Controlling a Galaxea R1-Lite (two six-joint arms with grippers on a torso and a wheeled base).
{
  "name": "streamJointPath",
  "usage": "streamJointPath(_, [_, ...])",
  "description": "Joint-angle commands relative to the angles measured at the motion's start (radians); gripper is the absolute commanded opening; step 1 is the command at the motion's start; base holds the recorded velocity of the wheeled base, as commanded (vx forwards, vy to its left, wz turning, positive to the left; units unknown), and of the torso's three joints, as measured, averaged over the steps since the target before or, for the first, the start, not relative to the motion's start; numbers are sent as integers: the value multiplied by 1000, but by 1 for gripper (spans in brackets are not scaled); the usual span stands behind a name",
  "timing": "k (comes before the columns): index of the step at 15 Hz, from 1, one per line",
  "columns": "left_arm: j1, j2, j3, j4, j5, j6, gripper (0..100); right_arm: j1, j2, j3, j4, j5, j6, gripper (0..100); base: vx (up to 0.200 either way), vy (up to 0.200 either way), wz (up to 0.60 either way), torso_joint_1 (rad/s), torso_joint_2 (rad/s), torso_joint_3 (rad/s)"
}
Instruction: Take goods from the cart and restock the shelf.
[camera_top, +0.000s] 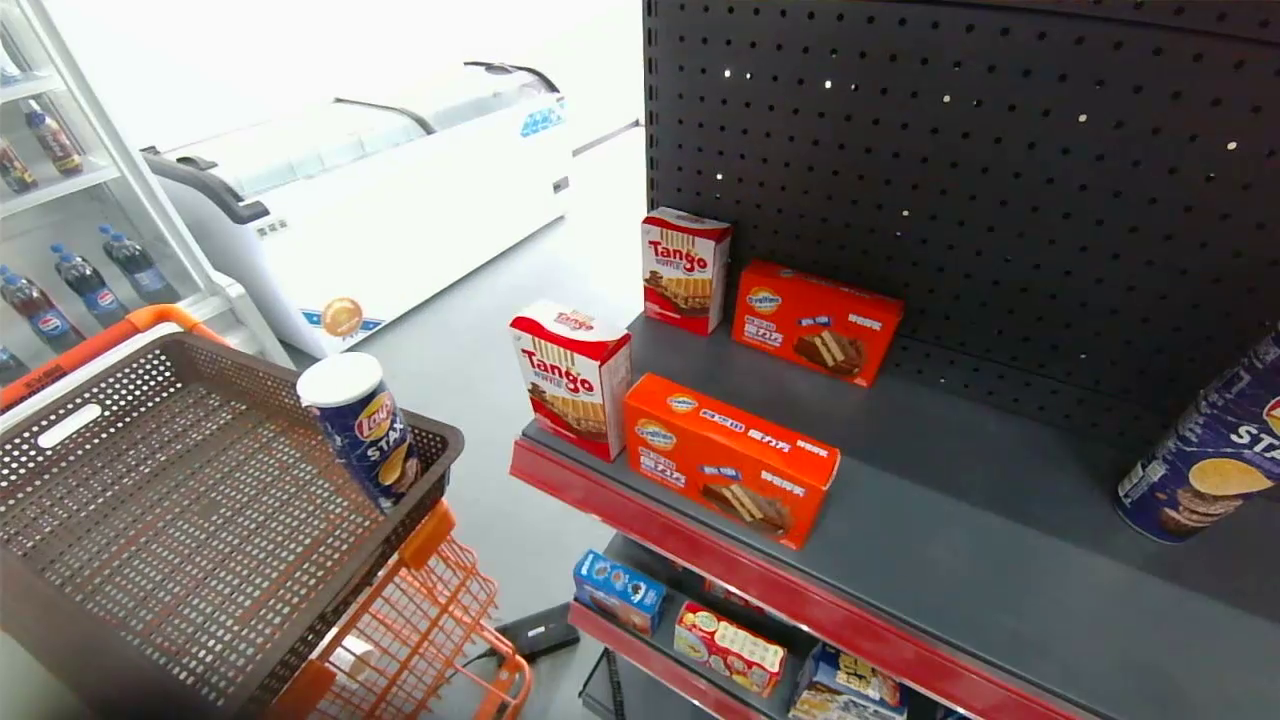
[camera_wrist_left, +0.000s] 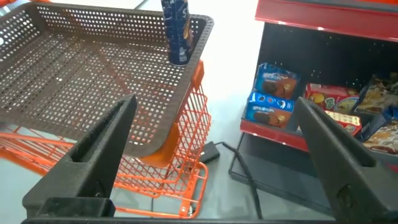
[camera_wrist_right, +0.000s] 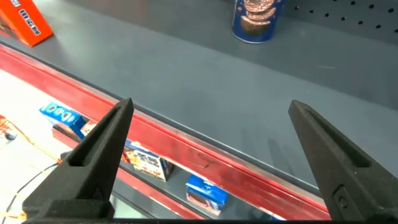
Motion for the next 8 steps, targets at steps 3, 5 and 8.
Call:
streamJointPath(3, [5, 186, -172, 44, 43, 9, 100, 0, 0, 0, 0, 0, 0, 100, 0, 0, 0, 0, 0, 0])
streamJointPath(5, [0, 467, -333, 46, 59, -8, 100, 0, 0, 0, 0, 0, 0, 100, 0, 0, 0, 0, 0, 0])
streamJointPath(8, [-79, 706, -419, -32, 109, -46, 100, 0, 0, 0, 0, 0, 0, 100, 0, 0, 0, 0, 0, 0])
